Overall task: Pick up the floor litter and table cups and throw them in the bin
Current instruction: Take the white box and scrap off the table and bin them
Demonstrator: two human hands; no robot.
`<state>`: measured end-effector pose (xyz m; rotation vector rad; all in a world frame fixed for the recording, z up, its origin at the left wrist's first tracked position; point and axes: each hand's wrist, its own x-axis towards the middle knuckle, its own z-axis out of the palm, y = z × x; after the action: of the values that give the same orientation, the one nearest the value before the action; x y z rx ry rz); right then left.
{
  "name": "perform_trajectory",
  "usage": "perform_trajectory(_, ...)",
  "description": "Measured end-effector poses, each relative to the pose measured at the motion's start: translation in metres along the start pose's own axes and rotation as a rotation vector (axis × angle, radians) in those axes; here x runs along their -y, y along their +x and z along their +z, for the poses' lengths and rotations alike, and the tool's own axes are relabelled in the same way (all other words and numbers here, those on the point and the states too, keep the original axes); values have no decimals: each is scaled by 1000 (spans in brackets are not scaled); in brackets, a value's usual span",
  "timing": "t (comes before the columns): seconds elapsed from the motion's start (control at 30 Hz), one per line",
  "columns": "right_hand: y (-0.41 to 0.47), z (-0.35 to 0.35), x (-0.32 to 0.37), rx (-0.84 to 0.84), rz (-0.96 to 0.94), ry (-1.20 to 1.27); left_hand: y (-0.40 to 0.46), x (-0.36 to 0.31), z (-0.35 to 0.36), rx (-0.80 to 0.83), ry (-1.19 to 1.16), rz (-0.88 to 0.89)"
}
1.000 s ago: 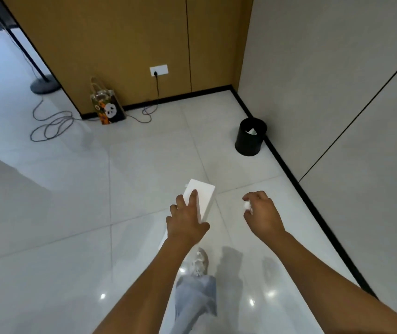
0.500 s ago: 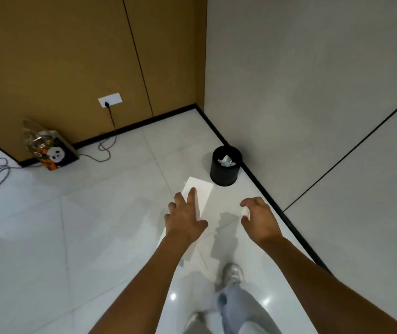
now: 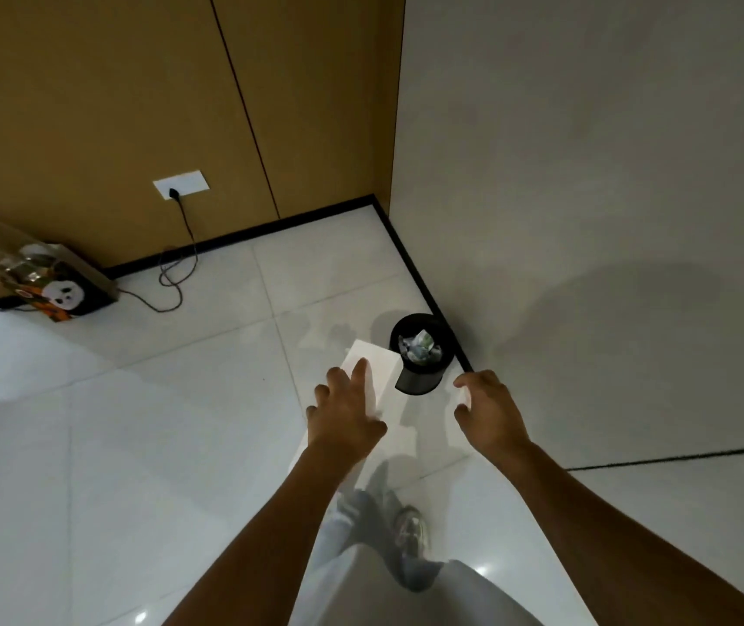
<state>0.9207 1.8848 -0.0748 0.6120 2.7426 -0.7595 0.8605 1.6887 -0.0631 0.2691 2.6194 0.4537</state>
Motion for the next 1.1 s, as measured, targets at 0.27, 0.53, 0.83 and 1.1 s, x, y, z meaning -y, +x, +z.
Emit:
perform_trajectory(0.27,152,12,-2,109,75,29,142,-11,3,115,26,-27)
perform_trajectory(0.53,287,32,-20,198,146,42,273,-30,28,217,89,16)
perform_trajectory(0.83,424,123,-80,302,194,49,393,-22,126,222,50,-108)
perform_trajectory(1.1,465,193,-149,428,258,9,423,-19,241,295,14,-186)
